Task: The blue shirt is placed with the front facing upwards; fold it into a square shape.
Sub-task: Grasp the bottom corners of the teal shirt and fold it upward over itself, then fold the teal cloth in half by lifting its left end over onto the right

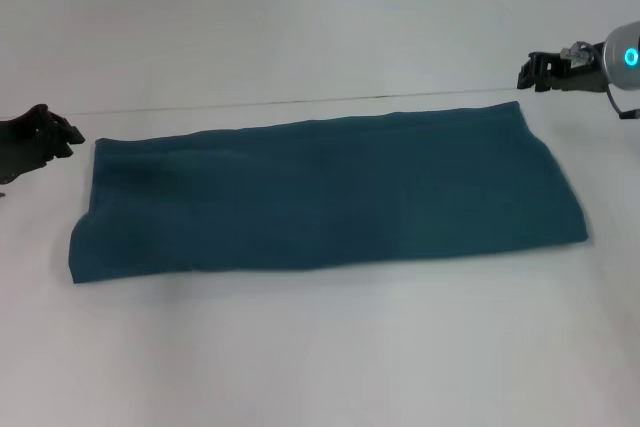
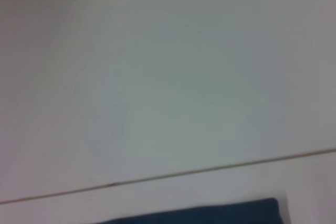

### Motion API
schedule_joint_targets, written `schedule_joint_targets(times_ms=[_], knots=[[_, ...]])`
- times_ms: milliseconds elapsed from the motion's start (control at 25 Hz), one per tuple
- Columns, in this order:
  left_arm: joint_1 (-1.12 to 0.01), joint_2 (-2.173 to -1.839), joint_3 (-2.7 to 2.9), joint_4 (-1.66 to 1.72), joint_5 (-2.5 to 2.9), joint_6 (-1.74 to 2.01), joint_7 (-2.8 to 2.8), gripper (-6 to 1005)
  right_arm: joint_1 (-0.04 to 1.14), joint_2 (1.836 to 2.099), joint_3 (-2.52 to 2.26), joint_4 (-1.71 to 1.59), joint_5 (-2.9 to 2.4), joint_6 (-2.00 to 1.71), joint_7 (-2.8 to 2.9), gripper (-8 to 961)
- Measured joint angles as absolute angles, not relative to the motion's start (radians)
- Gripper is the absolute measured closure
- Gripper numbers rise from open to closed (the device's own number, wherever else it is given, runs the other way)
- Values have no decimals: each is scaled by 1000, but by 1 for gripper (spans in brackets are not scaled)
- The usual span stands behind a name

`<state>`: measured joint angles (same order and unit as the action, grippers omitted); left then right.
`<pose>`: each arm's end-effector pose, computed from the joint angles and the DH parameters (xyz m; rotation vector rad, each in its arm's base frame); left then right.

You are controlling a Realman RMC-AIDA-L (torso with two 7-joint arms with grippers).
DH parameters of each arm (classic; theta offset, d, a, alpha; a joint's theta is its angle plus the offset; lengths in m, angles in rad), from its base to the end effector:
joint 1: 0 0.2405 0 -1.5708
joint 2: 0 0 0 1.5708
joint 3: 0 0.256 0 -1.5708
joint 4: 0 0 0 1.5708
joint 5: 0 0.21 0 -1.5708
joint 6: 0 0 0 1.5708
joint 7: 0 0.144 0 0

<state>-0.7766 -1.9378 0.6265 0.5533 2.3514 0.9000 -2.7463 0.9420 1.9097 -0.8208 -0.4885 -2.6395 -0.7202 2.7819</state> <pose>-0.2921 0.4518 0.0663 -1.5889 -1.8444 -0.5797 0.2531 0.4953 0.0662 -1.7501 1.4329 0.2007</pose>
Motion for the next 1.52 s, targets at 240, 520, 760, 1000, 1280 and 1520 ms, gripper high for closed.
schedule_joint_targets(times_ms=[240, 520, 760, 1000, 1280, 1520], knots=[[-761, -1955, 595, 584, 2350, 898, -2748, 754, 952, 1893, -818, -489, -2638, -723, 2784, 612], [-745, -1957, 593, 609, 2325, 934, -2741, 481, 930, 1880, -800, -522, -2563, -807, 2747, 378], [-671, -1956, 593, 678, 2129, 1092, -2632, 295, 817, 1875, -747, -631, -2312, -1039, 2602, 303], [-589, -1966, 592, 685, 1981, 1210, -2562, 298, 634, 1885, -664, -661, -2002, -1322, 2379, 298], [-545, -2001, 593, 631, 1960, 1253, -2542, 301, 487, 1893, -609, -646, -1840, -1527, 2251, 303], [-528, -2029, 589, 578, 1960, 1193, -2506, 309, 452, 1900, -606, -619, -1844, -1540, 2236, 303]])
